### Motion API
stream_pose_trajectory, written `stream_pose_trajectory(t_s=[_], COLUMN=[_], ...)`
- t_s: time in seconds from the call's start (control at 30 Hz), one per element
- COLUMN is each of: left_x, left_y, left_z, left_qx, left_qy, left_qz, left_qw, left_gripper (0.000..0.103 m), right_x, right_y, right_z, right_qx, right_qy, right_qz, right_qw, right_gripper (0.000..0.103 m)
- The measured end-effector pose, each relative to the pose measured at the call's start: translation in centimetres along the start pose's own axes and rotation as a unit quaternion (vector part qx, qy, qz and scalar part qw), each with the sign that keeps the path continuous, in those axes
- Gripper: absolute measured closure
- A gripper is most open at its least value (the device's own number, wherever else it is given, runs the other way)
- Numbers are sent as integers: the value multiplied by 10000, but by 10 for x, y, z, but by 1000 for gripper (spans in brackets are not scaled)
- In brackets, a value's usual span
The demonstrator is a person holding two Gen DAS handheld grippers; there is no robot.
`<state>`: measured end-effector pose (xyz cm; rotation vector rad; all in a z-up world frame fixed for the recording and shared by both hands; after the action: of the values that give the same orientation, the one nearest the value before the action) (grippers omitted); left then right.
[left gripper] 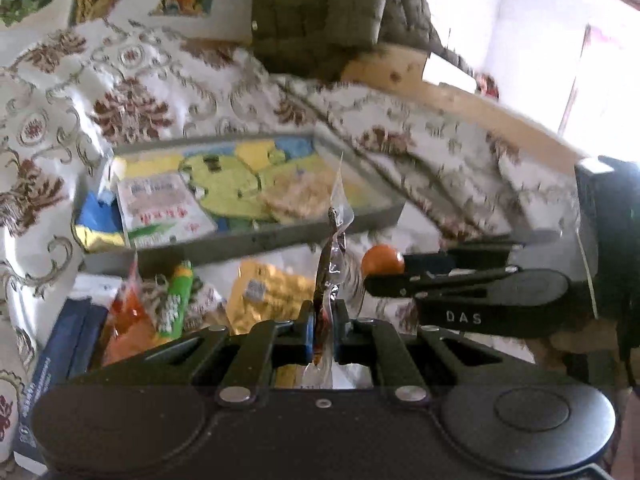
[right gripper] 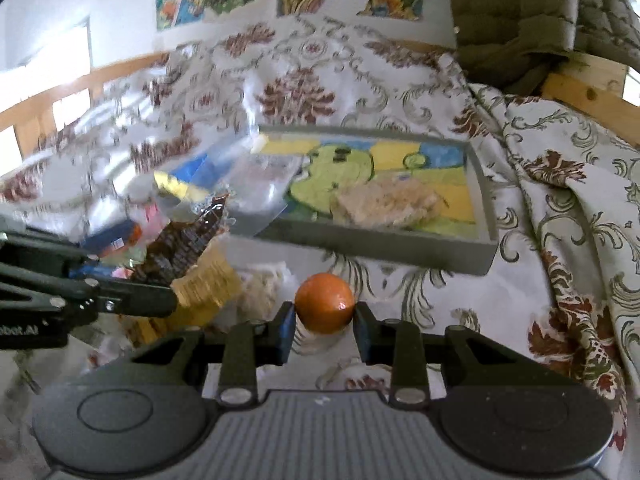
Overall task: Organize snacks
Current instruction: 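Lift the orange with the right tool while the left tool carries the jerky bag over the tray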
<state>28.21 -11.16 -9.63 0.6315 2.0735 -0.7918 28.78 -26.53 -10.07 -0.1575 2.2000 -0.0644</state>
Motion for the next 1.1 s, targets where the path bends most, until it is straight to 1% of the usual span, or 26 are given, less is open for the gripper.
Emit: stream_pose_trajectory(t_s=[0.07,0.13,0.3,0.37,0.43,0.47,0.6,0.67,0.77,0.97,1.03,1.1], left_x=[-5,-12,-35,-47,-58,-65,-85,-92,-96,-86,-83,-80], left_y=[0,2,19,29,42,50,75,86,104,130,135,141], left_z=[-4,-10,-19,-15,-12,-8,3,9,18,36,44,52], left_qx=[-31,-171,-463,-628,-709,-774,-936,-1058,-1150,-1218,-1244,-1231], left_qy=[-172,-354,-769,-884,-1065,-1183,-1430,-1472,-1382,-1309,-1231,-1113], left_qz=[-17,-29,-238,-277,-419,-499,-724,-730,-777,-1005,-1020,-1148], left_qw=[9998,9992,9957,9937,9909,9887,9826,9807,9806,9787,9793,9794], left_gripper=[94,94,94,94,94,94,94,94,94,94,94,94], right_x=[-7,-13,-30,-38,-47,-53,-70,-75,-79,-78,-75,-71], right_y=[1,2,2,3,3,2,-2,-4,-5,7,14,20], right_z=[-5,-10,-14,-12,-7,-4,15,26,45,84,93,99], right_qx=[-67,-90,-106,-111,-77,-77,-82,-86,-81,-48,-46,-55], right_qy=[-131,-254,-539,-631,-710,-750,-828,-820,-757,-621,-582,-524], right_qz=[84,112,252,267,298,385,691,775,820,743,634,565], right_qw=[9999,9996,9982,9976,9970,9964,9941,9936,9937,9953,9963,9970], right_gripper=[68,68,68,68,68,68,68,68,68,68,68,68])
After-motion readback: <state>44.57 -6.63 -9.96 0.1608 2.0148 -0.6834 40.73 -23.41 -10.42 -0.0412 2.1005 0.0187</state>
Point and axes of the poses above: each gripper's, at about its wrist camera, not at the fingertips, and z roughly the way its jaws point, y to its left, x to its underside, the point moved 6 cm from there along z, roughly the way its jaws point, and after that the axes turned 11 degrees about x, right-handed, at the moved point
